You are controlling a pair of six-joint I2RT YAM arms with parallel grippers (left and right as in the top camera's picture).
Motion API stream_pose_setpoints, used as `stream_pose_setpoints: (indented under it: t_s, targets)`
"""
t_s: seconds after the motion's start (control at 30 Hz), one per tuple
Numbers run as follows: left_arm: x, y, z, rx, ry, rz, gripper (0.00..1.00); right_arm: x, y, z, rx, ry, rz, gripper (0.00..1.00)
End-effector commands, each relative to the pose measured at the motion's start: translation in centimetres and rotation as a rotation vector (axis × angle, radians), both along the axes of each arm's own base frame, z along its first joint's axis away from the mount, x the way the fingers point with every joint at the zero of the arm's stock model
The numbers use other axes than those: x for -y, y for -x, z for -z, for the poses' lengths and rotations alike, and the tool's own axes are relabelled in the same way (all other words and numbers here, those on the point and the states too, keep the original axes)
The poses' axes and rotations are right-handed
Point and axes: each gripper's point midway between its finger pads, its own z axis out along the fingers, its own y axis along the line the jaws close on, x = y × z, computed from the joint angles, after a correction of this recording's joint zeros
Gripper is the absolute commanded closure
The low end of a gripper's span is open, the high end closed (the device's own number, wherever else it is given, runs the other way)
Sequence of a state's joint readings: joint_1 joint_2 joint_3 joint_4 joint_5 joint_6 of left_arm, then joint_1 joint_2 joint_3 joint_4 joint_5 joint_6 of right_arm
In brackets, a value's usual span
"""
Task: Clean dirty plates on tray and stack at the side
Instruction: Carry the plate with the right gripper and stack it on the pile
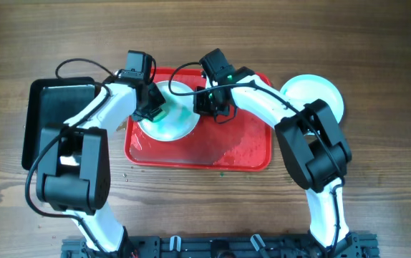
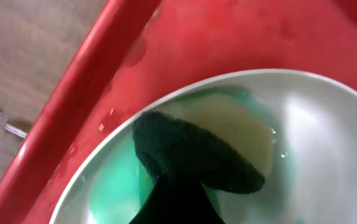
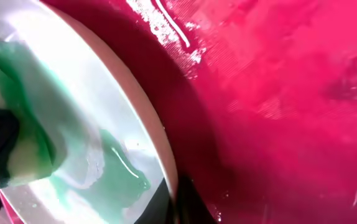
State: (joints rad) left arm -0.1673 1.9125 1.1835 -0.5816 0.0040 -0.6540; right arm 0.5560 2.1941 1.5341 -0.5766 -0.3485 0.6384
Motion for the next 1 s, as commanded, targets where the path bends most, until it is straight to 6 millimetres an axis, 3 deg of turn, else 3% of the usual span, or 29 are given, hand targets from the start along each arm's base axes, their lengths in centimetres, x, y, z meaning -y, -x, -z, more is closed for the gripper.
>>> stream_pose_setpoints:
  t_s: [0.0,0.03,0.07,0.1,0.2,0.27,0.3,0.37,0.5,0.57,0.63,0.8,0.97]
  targets:
    - [3.2,3.1,1.5,-0.114,0.218,0.126,0.96,0.5,0.6,1.7,-0.042,0.017,-0.007,0.96]
    - [4.9,2.6,0.2,-0.068,0.306,0.21,0.96,0.5,0.6,1.6,-0.046,0.008,-0.011,0.95]
    - [7.2,1.5,-3.1,0.033,0.439,0.34,0.96,0.4,0.7,1.4,-0.05,-0.014,-0.028,0.96]
    - [7.7,0.8,-5.0,0.087,0.475,0.376,0.96,0.4,0.7,1.2,-0.058,-0.028,-0.032,0.96]
    - [6.6,-1.5,-10.6,0.244,0.473,0.38,0.96,1.4,0.8,0.5,-0.065,-0.022,-0.045,0.96]
    - [4.5,-2.5,-14.2,0.346,0.442,0.338,0.96,2.8,0.5,-1.1,-0.016,0.023,-0.072,0.96]
    - [3.2,-2.7,-15.1,0.374,0.404,0.31,0.96,3.7,0.2,-2.0,0.019,0.067,-0.067,0.96]
    - [0.9,-2.6,-15.4,0.377,0.324,0.251,0.96,5.4,-0.4,-4.2,0.103,0.152,-0.074,0.96]
    - [-2.7,-1.5,-12.8,0.269,0.156,0.119,0.96,10.8,-1.6,-9.8,0.3,0.427,-0.005,0.96]
    - [-3.9,-1.4,-11.8,0.243,0.112,0.041,0.96,13.7,-2.0,-12.5,0.408,0.615,0.048,0.96]
    - [-4.2,-1.4,-11.3,0.228,0.103,0.024,0.96,15.1,-1.9,-14.5,0.486,0.76,0.072,0.96]
    - [-4.2,-1.2,-9.8,0.189,0.103,0.02,0.96,15.5,-0.2,-18.2,0.659,1.071,0.075,0.96]
    - [-4.2,-0.9,-9.3,0.174,0.103,0.019,0.96,13.7,2.0,-22.1,0.858,1.27,0.053,0.96]
